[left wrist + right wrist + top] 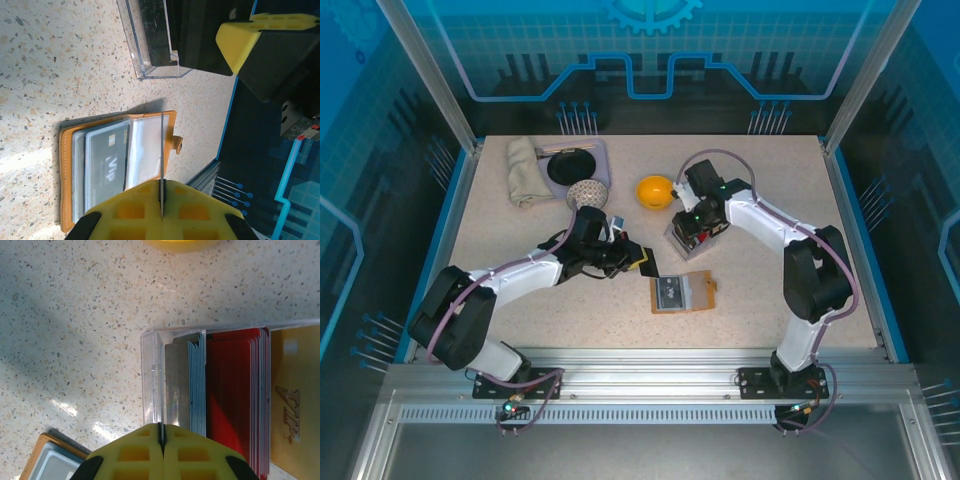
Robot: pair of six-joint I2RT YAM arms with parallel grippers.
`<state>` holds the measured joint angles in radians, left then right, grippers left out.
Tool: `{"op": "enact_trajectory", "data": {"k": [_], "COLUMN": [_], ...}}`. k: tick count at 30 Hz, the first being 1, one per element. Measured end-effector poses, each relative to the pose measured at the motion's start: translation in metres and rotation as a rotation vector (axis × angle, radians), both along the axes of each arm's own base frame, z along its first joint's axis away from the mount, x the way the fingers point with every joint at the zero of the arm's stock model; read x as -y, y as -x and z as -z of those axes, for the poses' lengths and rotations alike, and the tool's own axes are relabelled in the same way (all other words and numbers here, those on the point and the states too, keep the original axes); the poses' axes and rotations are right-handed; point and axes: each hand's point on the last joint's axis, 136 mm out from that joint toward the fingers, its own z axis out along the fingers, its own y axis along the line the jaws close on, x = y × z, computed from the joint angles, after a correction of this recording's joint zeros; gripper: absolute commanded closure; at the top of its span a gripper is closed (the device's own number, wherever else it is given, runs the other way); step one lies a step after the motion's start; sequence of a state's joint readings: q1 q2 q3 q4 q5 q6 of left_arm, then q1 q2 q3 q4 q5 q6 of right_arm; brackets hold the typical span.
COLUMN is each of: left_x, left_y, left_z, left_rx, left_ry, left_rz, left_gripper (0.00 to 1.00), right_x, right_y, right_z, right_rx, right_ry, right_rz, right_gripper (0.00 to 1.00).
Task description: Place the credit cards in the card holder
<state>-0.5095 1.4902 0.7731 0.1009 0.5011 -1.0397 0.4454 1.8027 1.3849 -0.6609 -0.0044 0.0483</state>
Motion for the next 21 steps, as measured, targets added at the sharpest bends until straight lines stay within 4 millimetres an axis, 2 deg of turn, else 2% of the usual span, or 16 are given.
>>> {"op": "enact_trajectory", "data": {"k": [7, 13, 15, 17, 21], "left_x": [0.002, 0.005, 0.007, 0.010, 0.018], "left_y": [0.002, 0.004, 0.006, 0.008, 0.014], "left_z": [0.000, 0.001, 0.005, 0.012, 0.025], "left_rx": [0.001, 0.001, -0.006, -0.019, -0.035], "left_ry": [0.000, -0.002, -0.006, -0.013, -0.034], "left_rz": [0.006, 0.018, 0.026, 0.035, 0.069], "left_gripper": [1.00, 1.00, 1.00, 1.00, 1.00], "right_x": [0.006, 0.008, 0.008, 0.007, 0.008], "right_y": [-0.008, -0.005, -0.003, -0.002, 0.001], "right_z": [-0.004, 0.017, 0.023, 0.027, 0.024], "right_rx": [0.028, -0.029, -0.049, -0.058, -0.060], "right_ry": [0.062, 0.092, 0.100, 0.107, 0.104], "right_rz": [-0.022, -0.034, -0.036, -0.037, -0.014], "right_gripper": [0.97, 0.94, 0.86, 0.69, 0.62]}}
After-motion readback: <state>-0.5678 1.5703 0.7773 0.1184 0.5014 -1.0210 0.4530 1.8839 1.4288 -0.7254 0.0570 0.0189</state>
